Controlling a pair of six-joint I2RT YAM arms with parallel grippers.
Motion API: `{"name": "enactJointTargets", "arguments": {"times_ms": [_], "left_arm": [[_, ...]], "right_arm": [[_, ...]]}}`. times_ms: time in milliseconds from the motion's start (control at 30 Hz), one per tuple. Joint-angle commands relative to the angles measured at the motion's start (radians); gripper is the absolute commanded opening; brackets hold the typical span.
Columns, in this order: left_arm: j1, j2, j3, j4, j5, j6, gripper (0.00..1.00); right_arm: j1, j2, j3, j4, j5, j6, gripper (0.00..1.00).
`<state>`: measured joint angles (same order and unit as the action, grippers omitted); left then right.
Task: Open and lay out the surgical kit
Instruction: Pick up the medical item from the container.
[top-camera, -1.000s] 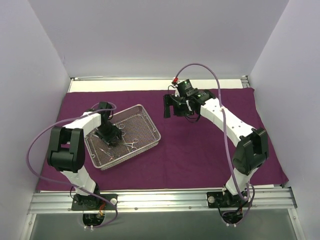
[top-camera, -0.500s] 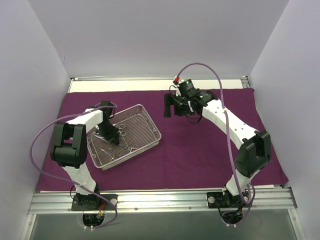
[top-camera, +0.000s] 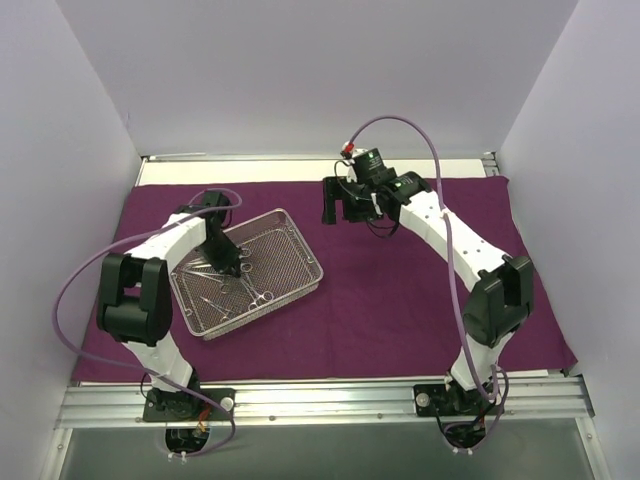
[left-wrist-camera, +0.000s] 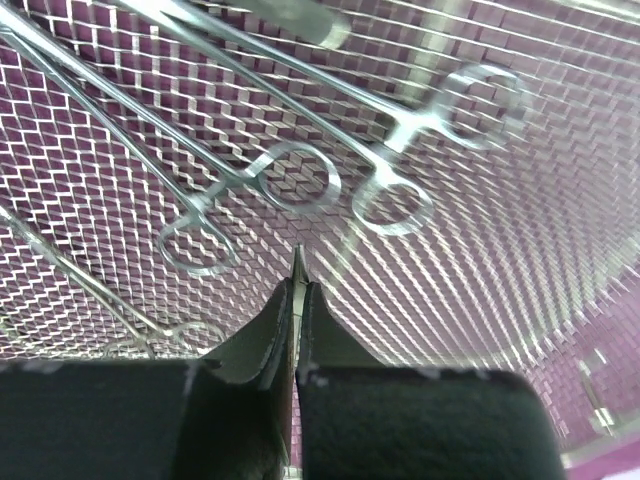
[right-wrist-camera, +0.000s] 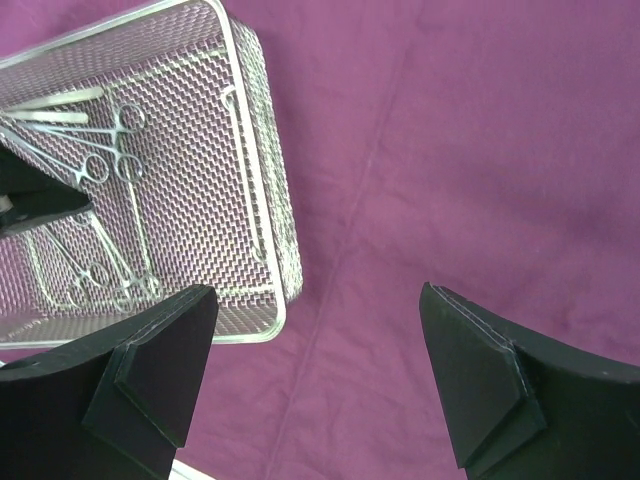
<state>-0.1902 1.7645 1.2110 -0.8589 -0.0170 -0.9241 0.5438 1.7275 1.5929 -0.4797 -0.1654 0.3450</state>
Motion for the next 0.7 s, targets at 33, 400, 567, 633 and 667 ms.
{"name": "enactJointTargets", "arguments": {"times_ms": [33,400,567,633,667], "left_arm": [[-0.003,-0.112,0.065,0.034,0.017,0.074,0.02],[-0.005,-0.172,0.183,0.055,0.159,0.269,0.02],[-0.014,-0.186,0.223,0.041,0.307,0.389,0.02],[-0.020,-0.210,0.216,0.049,0.333,0.392,0.02],[-0.020,-0.217,0.213,0.054,0.354,0.392,0.02]], "right_arm": [[0.004,0.056,0.097,-0.017,-0.026,-0.017,0.84],[0.016,0.130,0.159,0.081,-0.390,-0.067,0.78],[0.044,0.124,0.113,0.168,-0.638,-0.072,0.71],[0.059,0.124,0.073,0.213,-0.710,-0.057,0.65],[0.067,0.132,0.064,0.222,-0.726,-0.052,0.63]]}}
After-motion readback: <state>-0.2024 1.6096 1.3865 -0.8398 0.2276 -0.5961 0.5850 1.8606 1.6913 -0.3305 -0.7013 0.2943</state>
